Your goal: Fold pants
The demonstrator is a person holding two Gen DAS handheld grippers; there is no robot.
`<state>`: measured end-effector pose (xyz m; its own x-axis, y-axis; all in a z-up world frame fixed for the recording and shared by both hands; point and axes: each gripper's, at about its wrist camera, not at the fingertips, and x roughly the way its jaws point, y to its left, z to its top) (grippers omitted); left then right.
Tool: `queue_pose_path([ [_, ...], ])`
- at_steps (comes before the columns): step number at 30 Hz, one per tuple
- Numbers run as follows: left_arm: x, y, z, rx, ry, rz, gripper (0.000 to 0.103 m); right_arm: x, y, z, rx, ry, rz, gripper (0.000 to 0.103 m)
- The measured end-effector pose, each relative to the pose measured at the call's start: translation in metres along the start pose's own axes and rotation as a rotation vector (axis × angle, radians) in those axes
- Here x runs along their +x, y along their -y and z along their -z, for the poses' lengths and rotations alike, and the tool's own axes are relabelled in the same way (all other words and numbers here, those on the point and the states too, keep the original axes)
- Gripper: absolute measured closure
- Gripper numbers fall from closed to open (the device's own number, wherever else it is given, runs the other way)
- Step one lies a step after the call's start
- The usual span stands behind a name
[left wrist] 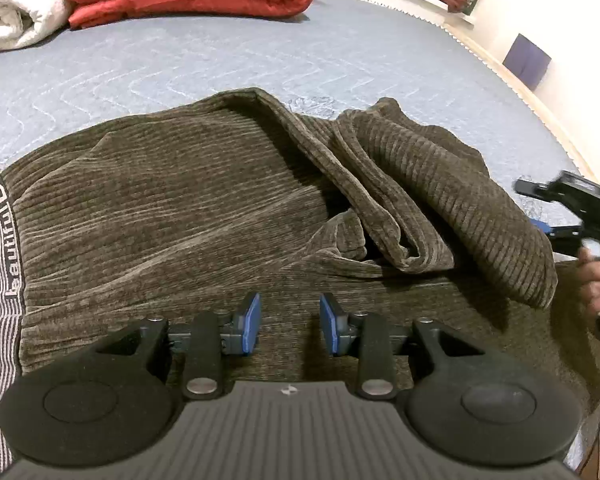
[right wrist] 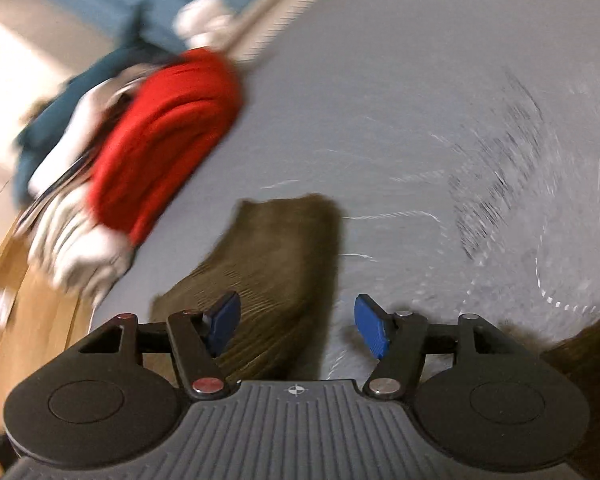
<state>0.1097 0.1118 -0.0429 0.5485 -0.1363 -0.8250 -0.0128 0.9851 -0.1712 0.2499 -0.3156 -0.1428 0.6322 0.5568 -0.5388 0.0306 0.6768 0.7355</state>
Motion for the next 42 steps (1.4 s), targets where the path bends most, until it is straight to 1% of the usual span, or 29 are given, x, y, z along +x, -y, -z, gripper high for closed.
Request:
queue_pose_path([
  [1, 0.000, 0.000, 0.000, -0.001, -0.001, -0.001, 0.067, 0.009, 0.001, -0.001, 0.012, 0.007, 0.019, 0.037],
  [3, 0.001, 0.000, -0.001, -0.004, -0.005, -0.003, 0.067, 0.026, -0.002, 0.000, 0.016, 0.019, 0.017, 0.037],
  [7, 0.003, -0.001, -0.005, -0.022, -0.010, -0.005, 0.067, 0.050, -0.018, -0.002, -0.054, 0.039, 0.025, 0.037],
  [8, 0.004, 0.000, -0.006, -0.025, -0.011, -0.005, 0.067, 0.053, -0.024, -0.001, -0.075, 0.044, 0.032, 0.044],
  [9, 0.005, 0.000, -0.008, -0.029, -0.011, -0.005, 0.067, 0.058, -0.029, -0.001, -0.099, 0.045, 0.040, 0.054],
  [10, 0.006, 0.002, -0.010, -0.033, -0.009, -0.005, 0.067, 0.058, -0.029, -0.002, -0.119, 0.044, 0.058, 0.077],
  [11, 0.007, 0.003, -0.013, -0.035, -0.008, -0.004, 0.067, 0.061, -0.032, -0.002, -0.139, 0.052, 0.073, 0.089],
  [13, 0.010, 0.008, -0.017, -0.033, -0.001, -0.006, 0.067, 0.059, -0.039, -0.006, -0.173, 0.071, 0.070, 0.094],
  [14, 0.010, 0.010, -0.019, -0.030, 0.003, -0.007, 0.067, 0.055, -0.046, -0.009, -0.192, 0.086, 0.061, 0.094],
  [17, 0.011, 0.022, -0.025, -0.018, 0.049, -0.007, 0.067, 0.033, -0.059, -0.024, -0.206, 0.155, 0.004, 0.095],
  [18, 0.010, 0.027, -0.029, -0.009, 0.074, 0.002, 0.067, 0.022, -0.064, -0.030, -0.205, 0.197, -0.011, 0.095],
  [20, 0.008, 0.035, -0.033, 0.014, 0.123, 0.026, 0.067, -0.011, -0.064, -0.046, -0.186, 0.318, -0.027, 0.095],
  [21, 0.006, 0.040, -0.036, 0.032, 0.157, 0.044, 0.067, -0.034, -0.058, -0.055, -0.152, 0.416, -0.022, 0.095],
  [22, 0.005, 0.045, -0.037, 0.052, 0.183, 0.058, 0.067, -0.055, -0.049, -0.062, -0.113, 0.513, 0.005, 0.095],
  [23, 0.005, 0.050, -0.038, 0.078, 0.207, 0.075, 0.067, -0.079, -0.035, -0.068, -0.056, 0.634, 0.073, 0.095],
  [24, 0.006, 0.055, -0.039, 0.098, 0.221, 0.088, 0.067, -0.097, -0.021, -0.072, -0.005, 0.720, 0.152, 0.095],
  [25, 0.008, 0.060, -0.040, 0.121, 0.233, 0.105, 0.067, -0.112, -0.002, -0.077, 0.055, 0.781, 0.263, 0.095],
  [26, 0.011, 0.064, -0.040, 0.137, 0.238, 0.119, 0.067, -0.120, 0.019, -0.080, 0.114, 0.797, 0.354, 0.094],
  [27, 0.017, 0.069, -0.040, 0.156, 0.236, 0.135, 0.066, -0.125, 0.044, -0.084, 0.181, 0.777, 0.413, 0.093],
  [28, 0.022, 0.073, -0.040, 0.170, 0.231, 0.143, 0.060, -0.125, 0.067, -0.085, 0.242, 0.737, 0.437, 0.090],
  [29, 0.028, 0.076, -0.039, 0.182, 0.227, 0.144, 0.051, -0.123, 0.084, -0.085, 0.284, 0.700, 0.442, 0.088],
  [31, 0.042, 0.085, -0.038, 0.216, 0.214, 0.128, 0.042, -0.118, 0.112, -0.083, 0.331, 0.640, 0.461, 0.087],
  [33, 0.056, 0.092, -0.035, 0.267, 0.203, 0.107, 0.040, -0.116, 0.126, -0.083, 0.339, 0.611, 0.455, 0.077],
  [34, 0.062, 0.096, -0.034, 0.293, 0.200, 0.100, 0.038, -0.114, 0.130, -0.084, 0.339, 0.604, 0.440, 0.063],
  [35, 0.068, 0.100, -0.032, 0.318, 0.199, 0.092, 0.035, -0.112, 0.132, -0.086, 0.332, 0.596, 0.415, 0.055],
  [37, 0.081, 0.105, -0.027, 0.380, 0.198, 0.064, 0.033, -0.110, 0.137, -0.089, 0.319, 0.575, 0.394, 0.051],
  [40, 0.099, 0.106, -0.026, 0.436, 0.182, 0.020, 0.033, -0.105, 0.141, -0.093, 0.326, 0.563, 0.399, 0.051],
  [41, 0.104, 0.106, -0.026, 0.449, 0.176, 0.003, 0.035, -0.103, 0.141, -0.094, 0.322, 0.558, 0.409, 0.052],
  [42, 0.111, 0.106, -0.026, 0.467, 0.167, -0.026, 0.039, -0.100, 0.142, -0.097, 0.315, 0.551, 0.424, 0.053],
])
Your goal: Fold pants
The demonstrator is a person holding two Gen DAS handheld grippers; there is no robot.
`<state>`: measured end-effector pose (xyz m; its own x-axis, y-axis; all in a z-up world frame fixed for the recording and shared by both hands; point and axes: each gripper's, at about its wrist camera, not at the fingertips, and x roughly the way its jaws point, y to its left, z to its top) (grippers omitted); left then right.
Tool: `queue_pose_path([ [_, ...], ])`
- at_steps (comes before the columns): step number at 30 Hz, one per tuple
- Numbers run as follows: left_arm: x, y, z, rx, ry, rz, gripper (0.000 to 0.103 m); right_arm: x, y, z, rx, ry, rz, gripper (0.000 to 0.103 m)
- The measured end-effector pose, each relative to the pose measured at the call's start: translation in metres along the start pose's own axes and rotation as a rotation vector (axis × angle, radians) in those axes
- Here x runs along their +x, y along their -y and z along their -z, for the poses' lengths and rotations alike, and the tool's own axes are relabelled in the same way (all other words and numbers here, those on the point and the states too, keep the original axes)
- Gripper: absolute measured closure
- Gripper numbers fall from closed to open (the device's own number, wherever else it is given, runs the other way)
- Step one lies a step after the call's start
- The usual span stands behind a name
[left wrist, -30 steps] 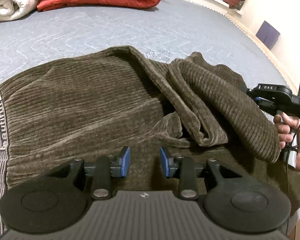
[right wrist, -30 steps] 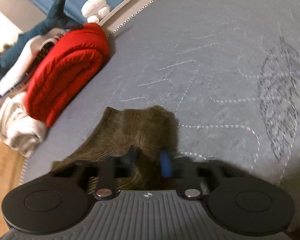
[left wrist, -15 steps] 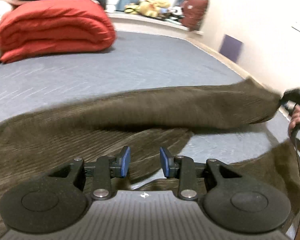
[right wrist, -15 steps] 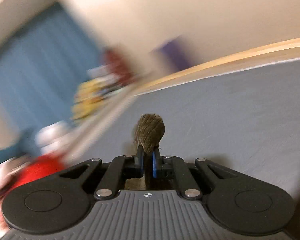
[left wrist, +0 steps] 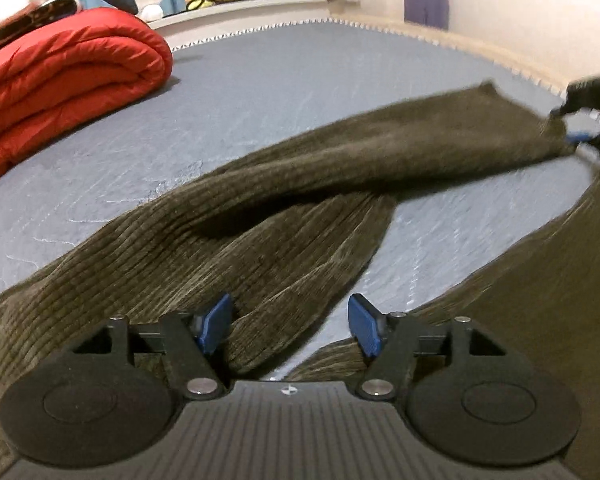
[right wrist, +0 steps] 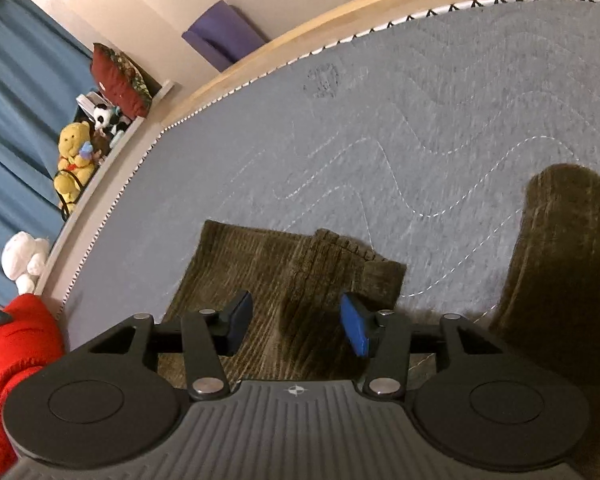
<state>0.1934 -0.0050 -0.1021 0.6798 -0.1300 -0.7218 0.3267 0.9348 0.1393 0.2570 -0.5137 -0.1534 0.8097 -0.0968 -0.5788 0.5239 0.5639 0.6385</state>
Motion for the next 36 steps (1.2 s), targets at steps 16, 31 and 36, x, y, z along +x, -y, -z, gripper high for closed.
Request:
queue_pose_path([
  [16, -0.054, -0.077, -0.024, -0.077, 0.019, 0.098, 0.092, -0.032, -0.089, -0.044, -0.300, 0.218, 0.000, 0.098],
  [31, -0.040, -0.125, 0.002, -0.314, -0.133, 0.418, 0.080, -0.056, -0.081, -0.011, -0.396, 0.130, 0.165, 0.060],
  [36, -0.044, -0.127, 0.008, -0.337, -0.176, 0.337, 0.083, -0.115, -0.112, 0.016, -0.480, 0.098, -0.007, 0.057],
])
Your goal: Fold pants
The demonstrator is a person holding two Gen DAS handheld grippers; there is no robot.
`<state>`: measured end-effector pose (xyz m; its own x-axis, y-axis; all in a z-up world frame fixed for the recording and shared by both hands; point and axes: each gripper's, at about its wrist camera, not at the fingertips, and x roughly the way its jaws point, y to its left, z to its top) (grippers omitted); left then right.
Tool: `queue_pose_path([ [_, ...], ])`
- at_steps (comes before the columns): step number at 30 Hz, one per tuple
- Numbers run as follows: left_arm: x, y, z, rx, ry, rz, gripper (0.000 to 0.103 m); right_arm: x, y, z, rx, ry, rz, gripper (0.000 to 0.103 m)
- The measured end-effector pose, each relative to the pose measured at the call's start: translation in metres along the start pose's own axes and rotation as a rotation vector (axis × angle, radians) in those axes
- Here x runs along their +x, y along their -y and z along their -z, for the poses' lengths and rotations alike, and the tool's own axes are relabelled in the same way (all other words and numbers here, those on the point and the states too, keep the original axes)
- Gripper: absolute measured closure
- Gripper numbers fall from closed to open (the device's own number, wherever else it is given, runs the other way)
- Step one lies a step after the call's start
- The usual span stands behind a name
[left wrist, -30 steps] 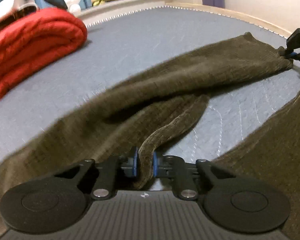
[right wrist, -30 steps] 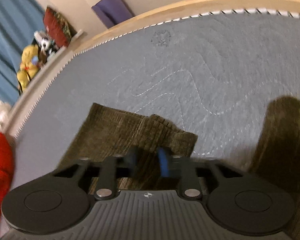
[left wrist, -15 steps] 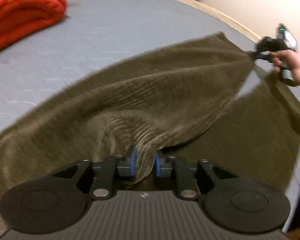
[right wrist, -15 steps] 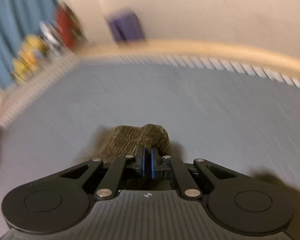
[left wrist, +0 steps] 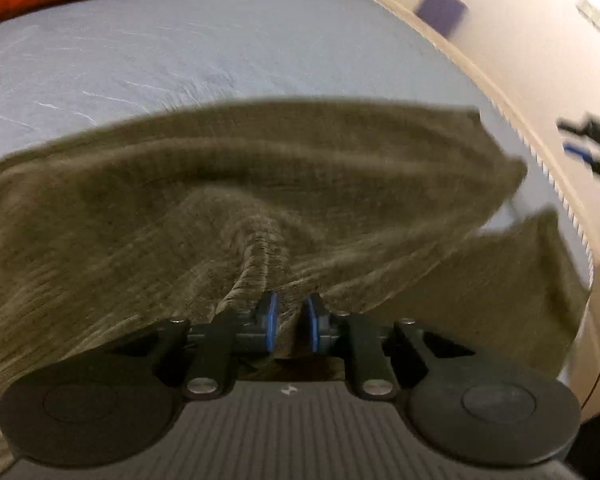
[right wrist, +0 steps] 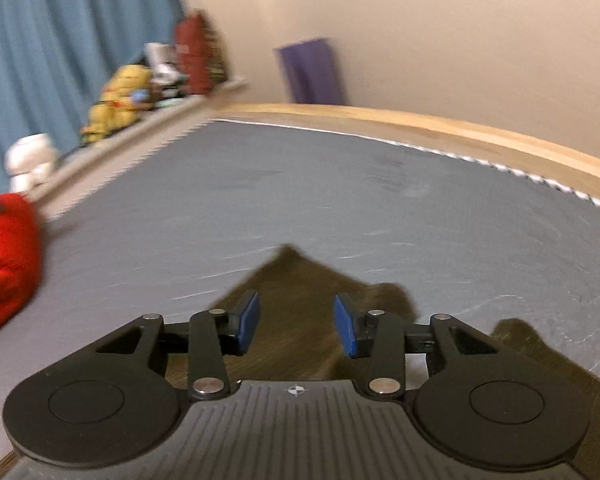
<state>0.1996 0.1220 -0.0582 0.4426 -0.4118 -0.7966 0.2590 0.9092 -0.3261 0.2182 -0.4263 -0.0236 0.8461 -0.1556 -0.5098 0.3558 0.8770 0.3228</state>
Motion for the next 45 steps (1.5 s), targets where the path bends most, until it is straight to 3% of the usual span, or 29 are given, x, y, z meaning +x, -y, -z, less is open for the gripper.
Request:
queue_pose_path([
  [3, -0.052, -0.006, -0.002, -0.055, 0.124, 0.019, 0.082, -0.048, -0.031, 0.015, -0.099, -0.011, -0.143, 0.048],
  [6, -0.089, -0.018, 0.005, -0.105, 0.172, -0.027, 0.081, -0.093, -0.064, 0.048, -0.230, -0.050, -0.305, 0.046],
  [10, -0.140, -0.038, 0.038, -0.177, 0.191, -0.144, 0.081, -0.136, -0.101, 0.109, -0.413, -0.127, -0.515, 0.047],
  [15, -0.200, -0.075, 0.095, -0.246, 0.127, -0.293, 0.080, -0.175, -0.150, 0.187, -0.734, -0.202, -0.713, 0.053],
  [18, -0.216, -0.092, 0.134, -0.287, 0.111, -0.354, 0.058, -0.208, -0.168, 0.227, -0.887, -0.224, -0.836, 0.055],
  [19, -0.217, -0.100, 0.150, -0.311, 0.102, -0.364, 0.046, -0.215, -0.172, 0.239, -0.933, -0.243, -0.873, 0.055],
  [21, -0.210, -0.119, 0.175, -0.373, 0.049, -0.367, 0.044, -0.221, -0.179, 0.258, -1.022, -0.282, -0.924, 0.055],
  [22, -0.205, -0.126, 0.181, -0.393, 0.018, -0.382, 0.044, -0.228, -0.182, 0.271, -1.071, -0.303, -0.944, 0.054],
  [25, -0.201, -0.137, 0.186, -0.399, 0.037, -0.406, 0.033, -0.234, -0.185, 0.297, -1.191, -0.335, -0.954, 0.051],
  [29, -0.196, -0.144, 0.186, -0.416, 0.054, -0.323, 0.025, -0.231, -0.178, 0.319, -1.298, -0.407, -0.957, 0.047],
  [31, -0.185, -0.140, 0.183, -0.384, 0.049, -0.306, 0.025, -0.229, -0.176, 0.327, -1.339, -0.412, -0.946, 0.046],
  [34, -0.170, -0.132, 0.183, -0.317, 0.018, -0.343, 0.025, -0.227, -0.181, 0.327, -1.342, -0.396, -0.950, 0.044],
  [36, -0.164, -0.134, 0.185, -0.309, 0.000, -0.352, 0.030, -0.228, -0.180, 0.325, -1.350, -0.380, -0.945, 0.048],
  [38, -0.161, -0.135, 0.187, -0.300, 0.001, -0.357, 0.044, -0.223, -0.184, 0.327, -1.345, -0.382, -0.948, 0.067],
  [39, -0.160, -0.132, 0.187, -0.271, 0.004, -0.365, 0.048, -0.223, -0.184, 0.326, -1.345, -0.381, -0.949, 0.072],
  [41, -0.163, -0.127, 0.185, -0.235, 0.003, -0.376, 0.066, -0.223, -0.187, 0.327, -1.356, -0.377, -0.956, 0.088],
  [45, -0.193, -0.117, 0.180, -0.189, 0.054, -0.356, 0.072, -0.231, -0.192, 0.322, -1.392, -0.331, -0.982, 0.094],
])
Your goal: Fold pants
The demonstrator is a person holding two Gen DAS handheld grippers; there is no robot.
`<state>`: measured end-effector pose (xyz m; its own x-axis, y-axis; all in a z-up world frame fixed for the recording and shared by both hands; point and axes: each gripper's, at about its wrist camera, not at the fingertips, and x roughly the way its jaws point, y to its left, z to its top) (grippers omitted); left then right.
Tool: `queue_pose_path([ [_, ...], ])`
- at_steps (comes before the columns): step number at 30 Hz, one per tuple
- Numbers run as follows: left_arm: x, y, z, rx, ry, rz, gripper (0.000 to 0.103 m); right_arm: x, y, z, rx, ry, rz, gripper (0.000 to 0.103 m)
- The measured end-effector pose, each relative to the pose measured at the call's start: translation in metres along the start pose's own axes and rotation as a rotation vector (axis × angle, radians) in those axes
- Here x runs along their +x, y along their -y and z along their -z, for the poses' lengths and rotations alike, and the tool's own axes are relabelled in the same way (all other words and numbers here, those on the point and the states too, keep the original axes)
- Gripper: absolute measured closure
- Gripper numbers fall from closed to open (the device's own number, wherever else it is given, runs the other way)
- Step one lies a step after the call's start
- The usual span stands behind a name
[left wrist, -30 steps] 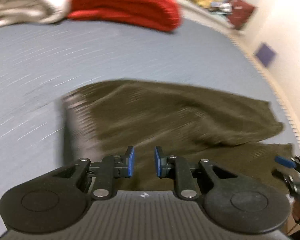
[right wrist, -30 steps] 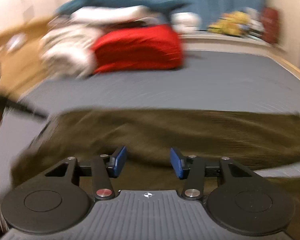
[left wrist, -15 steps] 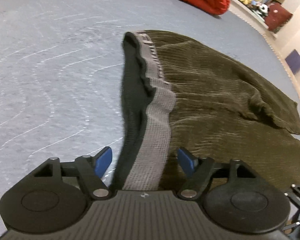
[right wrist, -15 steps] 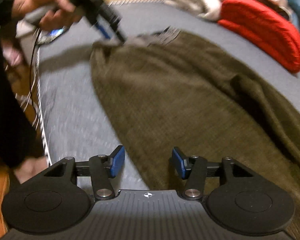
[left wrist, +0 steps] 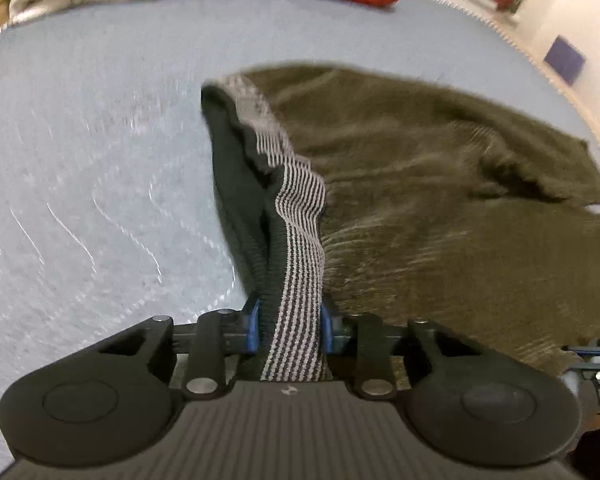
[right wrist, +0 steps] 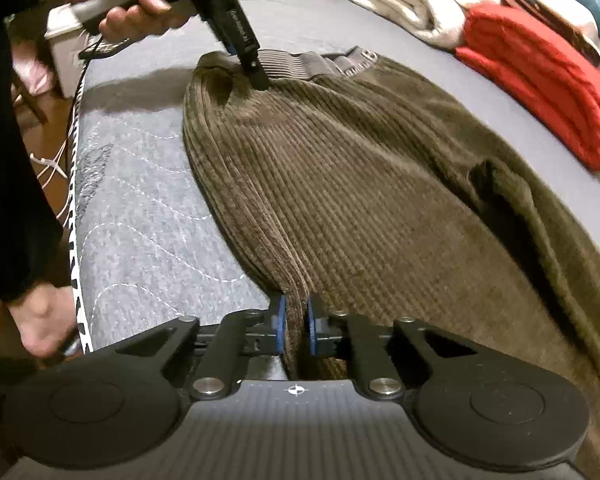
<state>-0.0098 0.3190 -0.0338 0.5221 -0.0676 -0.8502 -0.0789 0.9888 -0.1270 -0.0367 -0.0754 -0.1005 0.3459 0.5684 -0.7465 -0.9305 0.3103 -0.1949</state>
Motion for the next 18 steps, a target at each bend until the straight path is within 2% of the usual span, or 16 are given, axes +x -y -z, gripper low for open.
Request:
queue_pose_path([
  [2, -0.018, -0.003, 0.001, 0.006, 0.013, -0.001, 0.072, -0.011, 0.003, -0.008, 0.004, 0.034, -0.022, 0.095],
  [4, -0.032, -0.005, 0.006, 0.040, 0.017, -0.035, 0.072, -0.024, 0.002, -0.010, -0.012, 0.058, -0.082, 0.095],
  [6, -0.027, -0.009, 0.013, 0.035, -0.029, -0.030, 0.071, -0.029, -0.001, -0.010, -0.018, 0.064, -0.140, 0.095],
  [8, -0.010, -0.007, 0.023, 0.052, -0.101, -0.079, 0.062, -0.023, -0.006, -0.009, -0.025, 0.031, -0.135, 0.093],
  [9, -0.005, -0.004, 0.025, 0.068, -0.112, -0.110, 0.061, -0.019, -0.007, -0.008, -0.030, 0.005, -0.148, 0.092],
  [11, -0.010, 0.006, 0.023, 0.114, -0.067, -0.165, 0.046, -0.019, -0.005, -0.008, -0.028, -0.002, -0.149, 0.090],
  [13, -0.028, 0.019, 0.018, 0.158, 0.046, -0.199, 0.039, -0.027, 0.006, -0.012, 0.036, 0.037, -0.158, 0.088],
  [15, -0.040, 0.026, 0.014, 0.164, 0.119, -0.127, 0.039, -0.039, 0.021, -0.016, 0.123, 0.094, -0.168, 0.081],
  [16, -0.040, 0.030, 0.013, 0.164, 0.128, -0.091, 0.042, -0.042, 0.029, -0.017, 0.174, 0.122, -0.170, 0.073],
  [18, -0.032, 0.042, 0.014, 0.200, 0.123, -0.048, 0.062, -0.043, 0.043, -0.015, 0.256, 0.142, -0.151, 0.067],
])
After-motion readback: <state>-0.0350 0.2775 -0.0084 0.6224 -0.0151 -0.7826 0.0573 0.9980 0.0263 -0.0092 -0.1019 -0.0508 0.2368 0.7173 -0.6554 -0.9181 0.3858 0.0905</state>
